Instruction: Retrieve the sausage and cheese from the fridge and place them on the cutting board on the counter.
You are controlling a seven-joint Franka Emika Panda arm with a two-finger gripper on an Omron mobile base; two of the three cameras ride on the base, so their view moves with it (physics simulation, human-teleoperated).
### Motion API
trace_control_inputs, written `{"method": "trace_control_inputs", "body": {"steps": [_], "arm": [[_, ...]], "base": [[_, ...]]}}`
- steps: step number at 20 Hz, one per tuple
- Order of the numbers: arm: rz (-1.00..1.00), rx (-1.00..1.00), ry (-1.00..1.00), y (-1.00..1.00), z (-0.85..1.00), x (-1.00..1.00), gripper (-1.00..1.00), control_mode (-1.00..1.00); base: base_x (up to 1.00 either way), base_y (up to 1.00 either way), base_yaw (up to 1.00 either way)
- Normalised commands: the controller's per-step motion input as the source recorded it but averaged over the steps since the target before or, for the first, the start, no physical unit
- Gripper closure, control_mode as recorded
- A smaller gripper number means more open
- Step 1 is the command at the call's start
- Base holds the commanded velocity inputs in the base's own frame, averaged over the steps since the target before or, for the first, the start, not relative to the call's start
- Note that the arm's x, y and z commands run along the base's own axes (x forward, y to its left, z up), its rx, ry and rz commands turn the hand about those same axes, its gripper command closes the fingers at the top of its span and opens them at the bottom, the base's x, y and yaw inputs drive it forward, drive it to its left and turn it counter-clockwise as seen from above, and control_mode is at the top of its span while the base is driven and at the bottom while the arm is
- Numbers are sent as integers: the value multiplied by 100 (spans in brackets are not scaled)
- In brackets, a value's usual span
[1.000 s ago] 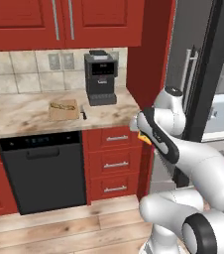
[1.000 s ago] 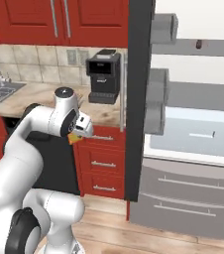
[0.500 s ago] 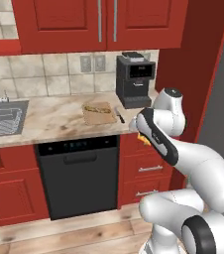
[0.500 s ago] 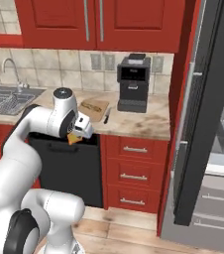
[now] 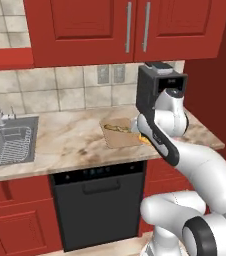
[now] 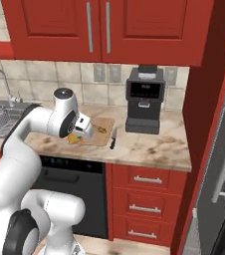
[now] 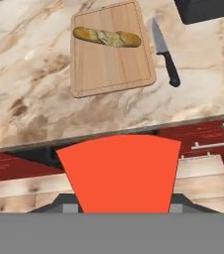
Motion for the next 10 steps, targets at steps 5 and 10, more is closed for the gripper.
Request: {"method": "trace_control_inputs", "body": {"steps": [5, 10], "arm": [[0, 0, 0, 0, 0, 0, 100, 100], [0, 0, 0, 0, 0, 0, 100, 100]], "base": [[71, 45, -2], [56, 29, 0]]}}
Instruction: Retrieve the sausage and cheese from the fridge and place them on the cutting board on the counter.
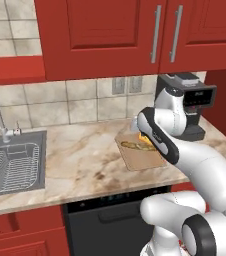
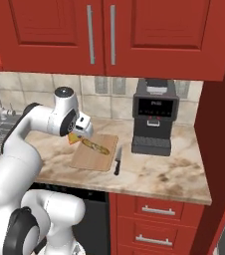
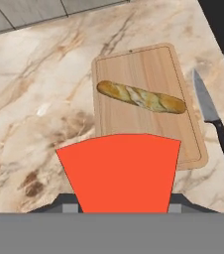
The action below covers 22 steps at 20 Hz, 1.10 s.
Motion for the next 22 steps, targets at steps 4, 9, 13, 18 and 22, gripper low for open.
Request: {"method": "trace_control_inputs", "body": {"steps": [4, 9, 13, 18, 22], "arm": [[0, 0, 0, 0, 0, 0, 100, 100], [0, 0, 0, 0, 0, 0, 100, 100], [0, 0, 0, 0, 0, 0, 100, 100], [0, 0, 0, 0, 0, 0, 100, 100], [0, 0, 0, 0, 0, 0, 100, 100]], "base": [[14, 5, 0], [23, 0, -3], [30, 0, -2], [4, 0, 0], [0, 0, 0]]}}
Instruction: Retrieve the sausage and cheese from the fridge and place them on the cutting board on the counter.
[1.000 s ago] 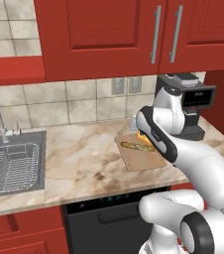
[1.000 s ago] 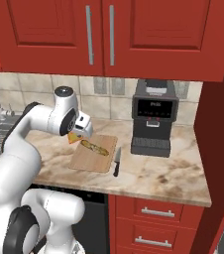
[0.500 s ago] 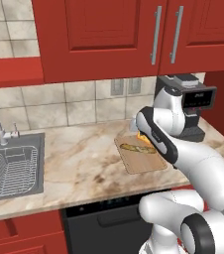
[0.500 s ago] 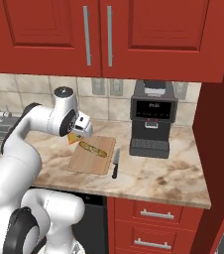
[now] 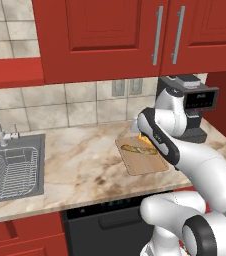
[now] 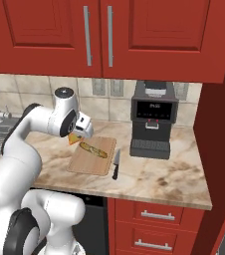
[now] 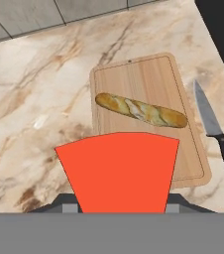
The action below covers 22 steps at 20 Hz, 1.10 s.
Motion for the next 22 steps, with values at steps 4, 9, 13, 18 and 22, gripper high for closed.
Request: {"method": "trace_control_inputs", "body": {"steps": [4, 9, 13, 18, 22], "arm": [[-1, -2, 0, -4, -8, 14, 100, -100], [-2, 0, 0, -25, -24, 36, 100, -100], [-6, -2, 10, -3, -47, 12, 100, -100], [9, 0, 2, 3, -48, -3, 100, -100], [35, 0, 0, 2, -37, -11, 100, -100]], "base": [[7, 0, -1], [0, 0, 0], [0, 0, 0], [0, 0, 0], [0, 0, 0]]}}
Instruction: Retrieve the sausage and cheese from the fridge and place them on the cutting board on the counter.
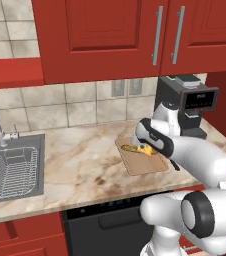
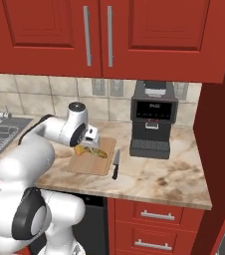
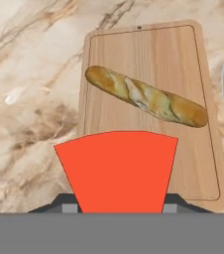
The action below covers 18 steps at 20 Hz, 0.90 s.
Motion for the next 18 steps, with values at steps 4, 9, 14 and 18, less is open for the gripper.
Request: {"method": "trace_control_inputs", "body": {"steps": [4, 9, 14, 18], "arm": [[36, -2, -9, 0, -24, -17, 100, -100], [27, -10, -2, 0, -32, -8, 100, -100], [18, -3, -1, 0, -35, 0, 100, -100], [17, 0, -25, -1, -9, 5, 100, -100]], "base": [[0, 0, 0], [0, 0, 0], [0, 0, 0], [0, 0, 0]]}}
